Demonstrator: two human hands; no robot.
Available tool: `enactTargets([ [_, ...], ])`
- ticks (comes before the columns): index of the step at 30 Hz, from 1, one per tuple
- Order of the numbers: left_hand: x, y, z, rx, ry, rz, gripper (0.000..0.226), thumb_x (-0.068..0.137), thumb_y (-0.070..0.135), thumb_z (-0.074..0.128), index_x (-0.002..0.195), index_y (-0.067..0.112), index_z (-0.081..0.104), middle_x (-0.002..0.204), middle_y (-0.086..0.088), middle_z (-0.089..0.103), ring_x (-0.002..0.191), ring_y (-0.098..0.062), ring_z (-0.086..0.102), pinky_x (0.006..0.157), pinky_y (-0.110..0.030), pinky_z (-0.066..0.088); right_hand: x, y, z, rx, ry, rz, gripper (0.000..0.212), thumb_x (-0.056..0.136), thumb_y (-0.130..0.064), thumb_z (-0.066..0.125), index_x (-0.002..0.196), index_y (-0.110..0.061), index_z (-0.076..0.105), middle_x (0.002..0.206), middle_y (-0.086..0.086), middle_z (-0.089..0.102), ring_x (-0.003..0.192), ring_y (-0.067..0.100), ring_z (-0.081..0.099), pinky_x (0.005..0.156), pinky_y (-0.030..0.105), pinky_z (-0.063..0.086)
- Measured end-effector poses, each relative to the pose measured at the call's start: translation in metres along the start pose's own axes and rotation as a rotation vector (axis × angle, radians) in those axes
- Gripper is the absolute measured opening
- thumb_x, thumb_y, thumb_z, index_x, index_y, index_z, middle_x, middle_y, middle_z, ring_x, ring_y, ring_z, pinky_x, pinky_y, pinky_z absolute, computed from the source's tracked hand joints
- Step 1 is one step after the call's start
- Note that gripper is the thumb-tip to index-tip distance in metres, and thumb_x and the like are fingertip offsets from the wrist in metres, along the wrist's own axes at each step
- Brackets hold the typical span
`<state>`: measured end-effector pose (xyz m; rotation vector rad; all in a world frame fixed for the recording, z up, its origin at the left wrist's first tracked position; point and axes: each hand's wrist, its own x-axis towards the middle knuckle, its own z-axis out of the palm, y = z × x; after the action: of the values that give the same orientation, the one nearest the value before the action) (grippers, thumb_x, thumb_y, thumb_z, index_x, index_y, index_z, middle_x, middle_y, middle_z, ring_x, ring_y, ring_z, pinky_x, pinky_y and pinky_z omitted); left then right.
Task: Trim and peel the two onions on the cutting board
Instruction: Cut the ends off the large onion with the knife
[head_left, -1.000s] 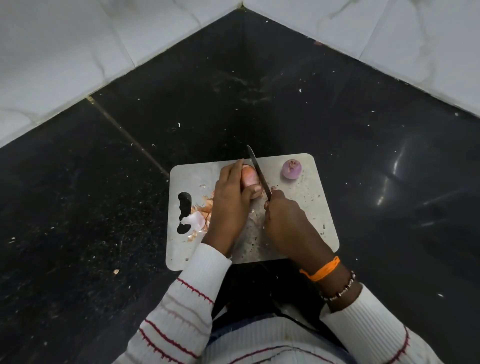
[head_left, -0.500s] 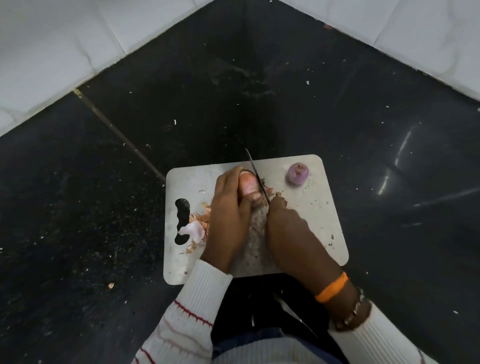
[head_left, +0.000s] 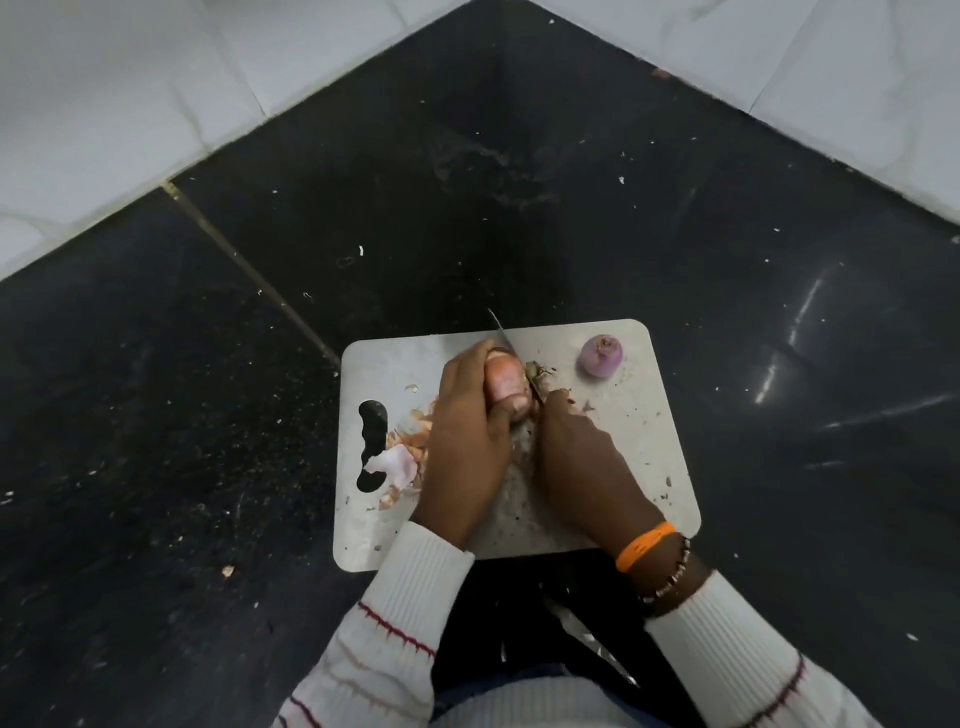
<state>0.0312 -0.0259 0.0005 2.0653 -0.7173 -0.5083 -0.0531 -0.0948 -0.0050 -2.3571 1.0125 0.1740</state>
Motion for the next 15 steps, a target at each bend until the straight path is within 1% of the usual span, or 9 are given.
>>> enactTargets([
  [2,0.001,0.000,0.000,-0.057,-0.019,-0.057,0.050,0.090,0.007,0.057,0.136,0.016,0.041,0.136,-0.001,0.046,0.122,-0.014,0.043,0.105,-0.026,0.036,-0.002,0.011,-0.002,-0.049,0.029,0.021,0.036,0.092,-0.009,0.039,0.127,-0.005,0.031,0.109,0.018,0.059,0.094,0.039,0.059,0.073,0.038,0.041],
  [3,0.002,-0.001,0.000,-0.091,-0.025,-0.087,0.051,0.089,0.008,0.058,0.136,0.016,0.041,0.134,-0.001,0.046,0.123,-0.016,0.044,0.106,-0.031,0.038,-0.001,0.016,-0.004,-0.050,0.045,0.045,0.031,0.092,-0.007,0.039,0.123,-0.005,0.034,0.106,0.018,0.060,0.091,0.039,0.059,0.070,0.037,0.040],
  [5,0.003,-0.004,-0.003,-0.155,-0.053,-0.133,0.051,0.089,0.007,0.058,0.135,0.018,0.040,0.129,0.002,0.048,0.120,-0.017,0.047,0.104,-0.038,0.043,-0.001,0.023,-0.010,-0.023,0.070,0.078,0.017,0.092,-0.006,0.039,0.109,-0.006,0.038,0.099,0.018,0.061,0.086,0.037,0.058,0.065,0.035,0.036],
  [7,0.004,-0.005,-0.007,-0.209,-0.093,-0.177,0.050,0.090,0.008,0.058,0.134,0.023,0.039,0.122,0.007,0.048,0.116,-0.017,0.050,0.100,-0.041,0.047,-0.007,0.025,-0.016,0.032,0.098,0.068,0.007,0.094,-0.006,0.038,0.097,-0.012,0.034,0.094,0.017,0.060,0.076,0.032,0.053,0.063,0.032,0.031],
  [8,0.005,-0.004,-0.008,-0.224,-0.107,-0.186,0.050,0.090,0.008,0.057,0.134,0.025,0.038,0.122,0.007,0.048,0.116,-0.018,0.051,0.098,-0.042,0.049,-0.010,0.026,-0.018,0.056,0.110,0.049,0.007,0.095,-0.007,0.037,0.095,-0.013,0.033,0.093,0.015,0.059,0.072,0.028,0.048,0.063,0.031,0.029],
  [10,0.006,-0.003,-0.009,-0.244,-0.123,-0.195,0.052,0.091,0.008,0.057,0.134,0.028,0.037,0.126,0.005,0.047,0.118,-0.021,0.051,0.096,-0.045,0.050,-0.015,0.025,-0.019,0.089,0.120,-0.005,0.004,0.097,-0.010,0.037,0.100,-0.011,0.039,0.093,0.012,0.057,0.072,0.020,0.042,0.063,0.029,0.027],
  [12,0.004,0.001,-0.011,-0.297,-0.138,-0.222,0.056,0.091,0.006,0.057,0.137,0.030,0.034,0.134,0.002,0.045,0.122,-0.021,0.049,0.099,-0.045,0.049,-0.019,0.023,-0.014,0.178,0.129,-0.043,0.006,0.097,-0.013,0.041,0.102,-0.011,0.043,0.092,0.006,0.054,0.075,0.017,0.044,0.063,0.026,0.028],
  [13,0.004,0.003,-0.012,-0.362,-0.149,-0.254,0.058,0.091,0.006,0.057,0.138,0.032,0.034,0.137,0.001,0.044,0.122,-0.021,0.049,0.100,-0.044,0.048,-0.021,0.021,-0.011,0.238,0.156,-0.065,0.005,0.096,-0.014,0.044,0.100,-0.012,0.044,0.090,0.002,0.052,0.078,0.016,0.047,0.063,0.024,0.029],
  [15,0.003,0.008,-0.016,-0.587,-0.183,-0.359,0.058,0.091,0.008,0.058,0.140,0.031,0.036,0.138,-0.002,0.045,0.119,-0.021,0.053,0.099,-0.040,0.049,-0.023,0.016,-0.007,0.351,0.266,-0.135,0.009,0.092,-0.014,0.053,0.100,-0.011,0.050,0.090,-0.003,0.051,0.082,0.011,0.050,0.064,0.016,0.031],
])
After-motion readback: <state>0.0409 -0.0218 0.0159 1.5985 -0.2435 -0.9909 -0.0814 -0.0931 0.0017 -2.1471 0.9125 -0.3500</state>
